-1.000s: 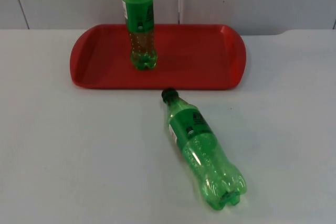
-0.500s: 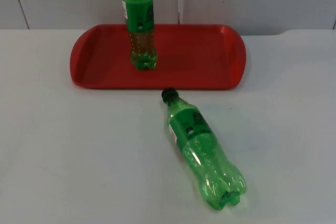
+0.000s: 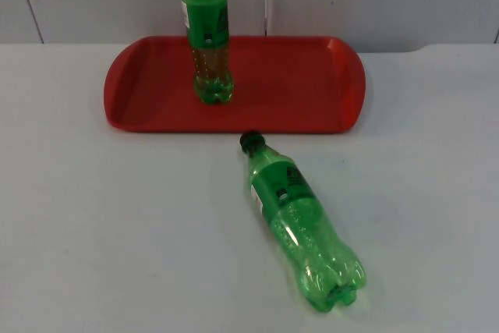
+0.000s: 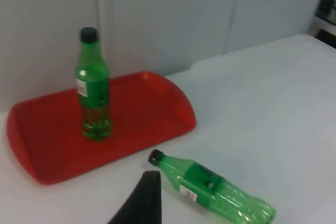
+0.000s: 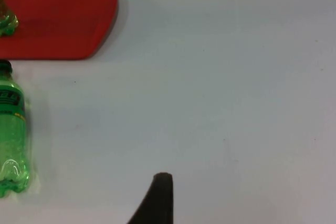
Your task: Place the bottle upright on the tray.
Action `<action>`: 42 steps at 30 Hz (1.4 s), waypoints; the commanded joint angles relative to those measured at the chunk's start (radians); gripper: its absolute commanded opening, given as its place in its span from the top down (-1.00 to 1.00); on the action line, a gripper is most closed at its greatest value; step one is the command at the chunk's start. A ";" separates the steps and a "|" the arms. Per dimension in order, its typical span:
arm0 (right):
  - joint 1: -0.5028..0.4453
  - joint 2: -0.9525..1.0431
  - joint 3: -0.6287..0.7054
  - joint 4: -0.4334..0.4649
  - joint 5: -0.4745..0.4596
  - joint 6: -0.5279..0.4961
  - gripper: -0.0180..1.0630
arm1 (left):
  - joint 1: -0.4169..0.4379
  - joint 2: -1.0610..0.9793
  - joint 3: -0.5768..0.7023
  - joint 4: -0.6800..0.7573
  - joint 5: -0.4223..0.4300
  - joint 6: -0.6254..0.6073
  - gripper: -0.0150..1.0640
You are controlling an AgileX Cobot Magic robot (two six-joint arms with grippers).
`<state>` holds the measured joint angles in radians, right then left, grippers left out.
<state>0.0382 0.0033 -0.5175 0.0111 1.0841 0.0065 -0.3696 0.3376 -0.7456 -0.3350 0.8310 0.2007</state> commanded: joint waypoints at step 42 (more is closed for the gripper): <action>-0.005 -0.003 0.002 0.002 -0.006 0.000 -0.59 | -0.060 -0.338 0.120 0.083 0.298 0.022 -0.98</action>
<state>0.0382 0.0033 -0.5175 0.0111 1.0841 0.0065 -0.4238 0.0033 -0.6338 -0.2628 1.1361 0.2274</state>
